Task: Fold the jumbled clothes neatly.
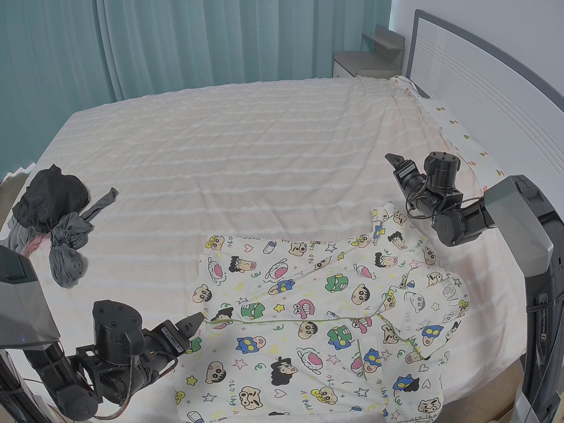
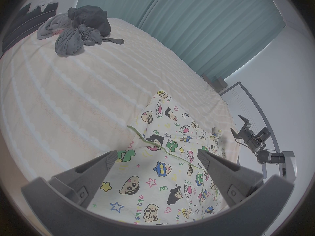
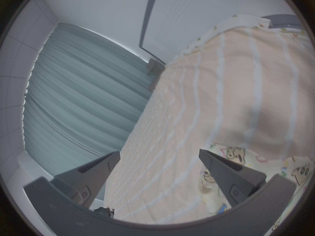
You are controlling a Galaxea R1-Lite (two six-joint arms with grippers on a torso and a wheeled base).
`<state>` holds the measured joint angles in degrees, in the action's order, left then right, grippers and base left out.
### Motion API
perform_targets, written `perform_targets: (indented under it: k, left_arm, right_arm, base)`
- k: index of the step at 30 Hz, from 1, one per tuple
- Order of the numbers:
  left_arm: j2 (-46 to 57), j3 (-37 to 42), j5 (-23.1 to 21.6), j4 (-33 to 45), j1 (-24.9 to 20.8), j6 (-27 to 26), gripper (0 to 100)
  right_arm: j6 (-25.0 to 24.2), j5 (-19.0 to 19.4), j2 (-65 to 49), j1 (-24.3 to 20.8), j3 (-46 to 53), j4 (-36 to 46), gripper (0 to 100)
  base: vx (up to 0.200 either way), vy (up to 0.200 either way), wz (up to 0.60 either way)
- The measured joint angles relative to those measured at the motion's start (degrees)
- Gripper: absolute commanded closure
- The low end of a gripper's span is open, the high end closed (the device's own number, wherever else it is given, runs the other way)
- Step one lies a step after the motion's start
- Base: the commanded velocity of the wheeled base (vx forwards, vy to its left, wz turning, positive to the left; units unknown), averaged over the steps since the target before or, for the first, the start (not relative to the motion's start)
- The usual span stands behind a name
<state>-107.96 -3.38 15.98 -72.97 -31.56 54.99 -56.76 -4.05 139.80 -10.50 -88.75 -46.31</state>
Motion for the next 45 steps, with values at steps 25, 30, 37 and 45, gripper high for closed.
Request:
perform_targets:
  k: [25, 30, 37, 45]
  left_arm:
    - [-0.15, -0.01, -0.85, 0.0, -0.1, 1.66, 0]
    - [-0.45, -0.1, -1.01, 0.0, -0.51, 2.4, 0]
    - [-1.07, -0.06, -1.16, 0.02, -1.45, 3.58, 0]
    - [-1.91, -4.69, -2.28, 1.48, 0.94, 1.33, 0]
  right_arm:
    - [8.23, 6.1, -16.1, 3.74, 36.49, -2.32, 0]
    - [10.56, 9.84, -24.31, 4.8, 50.27, -3.99, 0]
    - [13.13, 13.75, -35.65, 6.39, 68.35, -5.72, 0]
    - [12.75, 15.29, -48.41, 6.62, 80.02, -6.45, 0]
  base:
    - [-0.016, 0.0, 0.0]
    - [-0.2, 0.0, 0.0]
    - [-0.143, 0.0, 0.0]
    - [0.0, 0.0, 0.0]
